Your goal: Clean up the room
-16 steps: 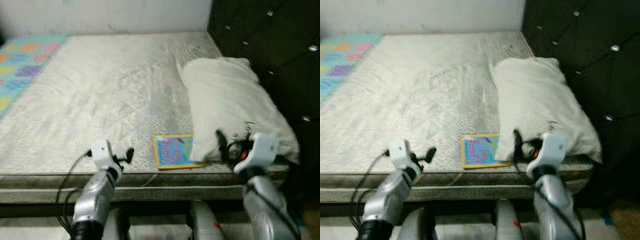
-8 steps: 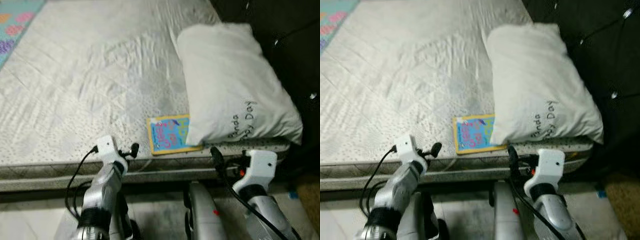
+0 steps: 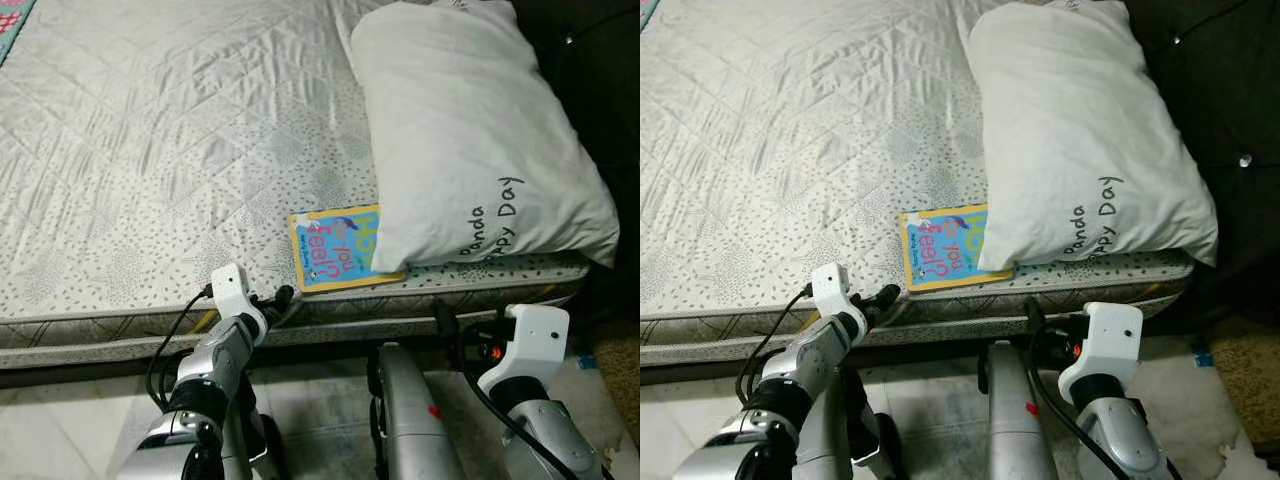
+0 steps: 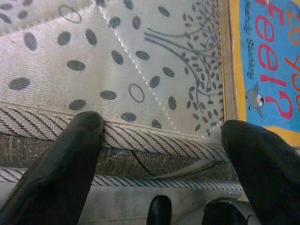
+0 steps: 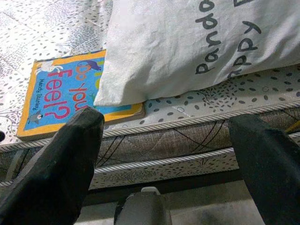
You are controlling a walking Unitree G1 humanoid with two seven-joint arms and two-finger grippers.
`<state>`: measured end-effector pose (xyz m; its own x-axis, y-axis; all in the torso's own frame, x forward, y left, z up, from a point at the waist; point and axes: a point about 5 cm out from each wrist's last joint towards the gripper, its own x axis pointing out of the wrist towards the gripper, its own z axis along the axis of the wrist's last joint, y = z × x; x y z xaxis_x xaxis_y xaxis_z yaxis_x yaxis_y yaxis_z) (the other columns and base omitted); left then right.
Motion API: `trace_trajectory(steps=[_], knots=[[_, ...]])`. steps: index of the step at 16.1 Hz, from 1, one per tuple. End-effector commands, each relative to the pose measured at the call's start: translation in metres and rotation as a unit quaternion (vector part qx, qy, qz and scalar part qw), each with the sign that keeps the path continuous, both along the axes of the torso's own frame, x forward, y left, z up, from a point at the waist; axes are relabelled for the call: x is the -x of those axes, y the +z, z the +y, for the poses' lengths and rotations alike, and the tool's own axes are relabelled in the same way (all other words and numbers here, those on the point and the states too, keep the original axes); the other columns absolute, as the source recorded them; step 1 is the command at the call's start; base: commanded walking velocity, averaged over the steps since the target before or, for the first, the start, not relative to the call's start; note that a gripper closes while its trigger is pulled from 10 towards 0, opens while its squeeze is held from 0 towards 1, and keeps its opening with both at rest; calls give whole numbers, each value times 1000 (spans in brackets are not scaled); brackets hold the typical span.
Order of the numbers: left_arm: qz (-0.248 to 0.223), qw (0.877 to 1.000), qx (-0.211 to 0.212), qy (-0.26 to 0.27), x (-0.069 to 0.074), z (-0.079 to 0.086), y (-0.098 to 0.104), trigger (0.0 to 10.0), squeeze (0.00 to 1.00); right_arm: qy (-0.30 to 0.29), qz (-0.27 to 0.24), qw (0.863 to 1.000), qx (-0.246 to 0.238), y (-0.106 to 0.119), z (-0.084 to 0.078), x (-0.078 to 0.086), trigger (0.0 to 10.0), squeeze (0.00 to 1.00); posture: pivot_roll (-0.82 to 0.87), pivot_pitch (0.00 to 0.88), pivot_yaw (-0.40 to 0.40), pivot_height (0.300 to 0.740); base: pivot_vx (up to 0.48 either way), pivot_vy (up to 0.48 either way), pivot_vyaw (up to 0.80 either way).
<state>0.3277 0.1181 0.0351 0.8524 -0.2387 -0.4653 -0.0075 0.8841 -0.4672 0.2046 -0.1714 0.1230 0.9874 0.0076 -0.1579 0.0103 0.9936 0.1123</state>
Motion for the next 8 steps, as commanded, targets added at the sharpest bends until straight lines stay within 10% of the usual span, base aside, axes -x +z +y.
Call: trace_trajectory(steps=[1, 8], knots=[[34, 999, 2, -24, 11, -7, -15, 10000, 0, -3, 4, 1000, -2, 1, 1, 2, 10000, 0, -334, 312, 62, 586, 0, 0, 0], [53, 996, 7, -69, 13, -18, -20, 10000, 0, -6, 0, 1000, -1, 2, 2, 1, 10000, 0, -343, 313, 75, 586, 0, 0, 0]])
